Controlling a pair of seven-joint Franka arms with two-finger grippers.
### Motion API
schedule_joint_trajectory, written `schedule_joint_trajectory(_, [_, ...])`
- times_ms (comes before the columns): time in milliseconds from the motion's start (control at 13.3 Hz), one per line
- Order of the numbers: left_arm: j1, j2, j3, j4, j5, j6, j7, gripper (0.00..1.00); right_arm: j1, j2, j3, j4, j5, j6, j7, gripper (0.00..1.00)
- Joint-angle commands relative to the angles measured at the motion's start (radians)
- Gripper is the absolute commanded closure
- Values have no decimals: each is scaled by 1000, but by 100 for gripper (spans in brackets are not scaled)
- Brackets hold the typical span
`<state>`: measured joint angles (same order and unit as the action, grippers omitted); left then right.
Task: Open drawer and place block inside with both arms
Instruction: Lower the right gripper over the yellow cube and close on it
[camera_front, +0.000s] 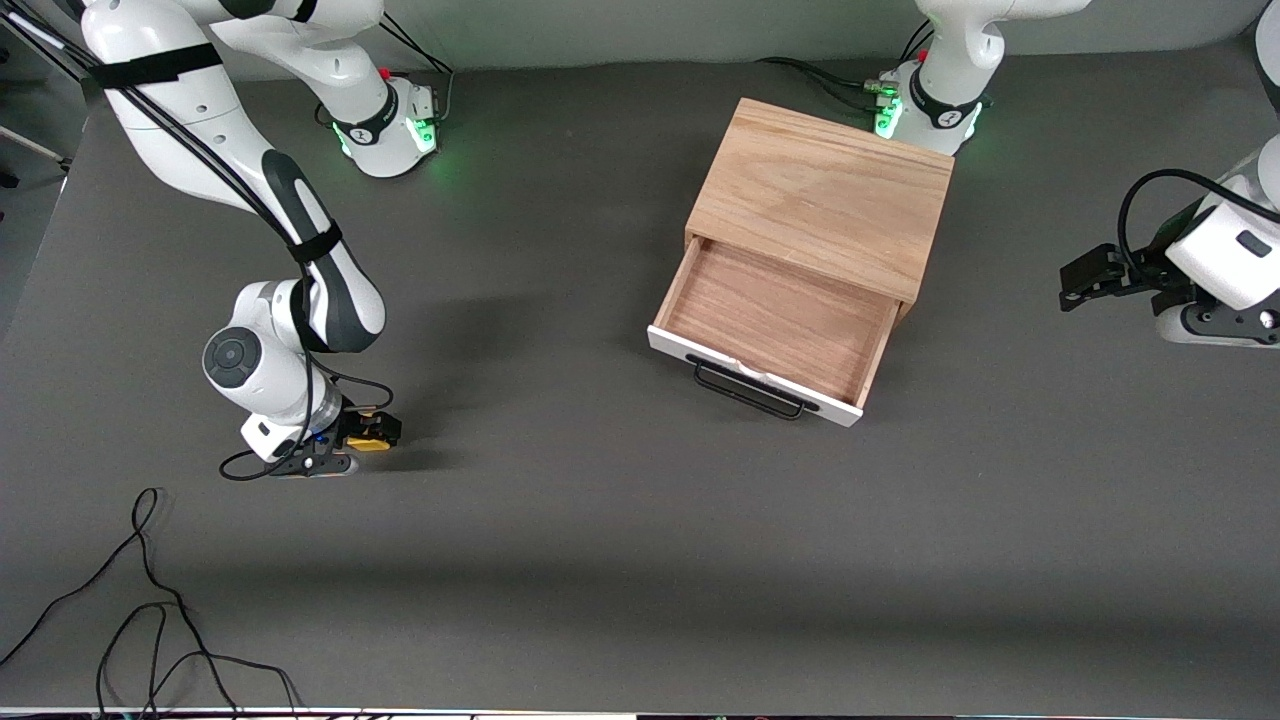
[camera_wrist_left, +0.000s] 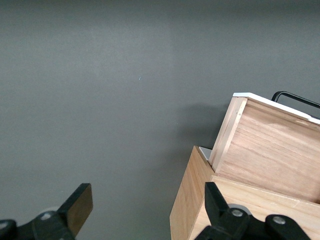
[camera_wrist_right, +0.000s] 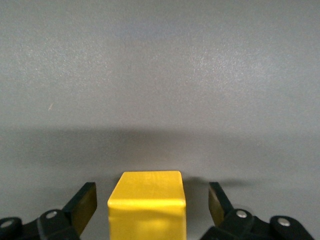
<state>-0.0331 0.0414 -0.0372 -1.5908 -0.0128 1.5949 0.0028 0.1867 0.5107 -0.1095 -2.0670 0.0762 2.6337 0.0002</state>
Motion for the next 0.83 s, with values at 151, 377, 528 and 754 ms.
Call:
schedule_joint_trajectory(151, [13, -26, -7, -26, 11, -1, 16, 0, 2, -8, 1, -13, 13, 15, -2, 17])
schedule_joint_trajectory(377, [10, -25, -7, -28, 11, -3, 22, 0, 2, -8, 2, -13, 13, 14, -3, 27])
schedule_joint_trajectory(528, [12, -21, -9, -26, 11, 2, 25, 0, 2, -8, 2, -13, 13, 14, -3, 35])
schedule_joint_trajectory(754, [13, -21, -6, -26, 11, 4, 43, 0, 4, -8, 2, -12, 13, 11, -5, 55])
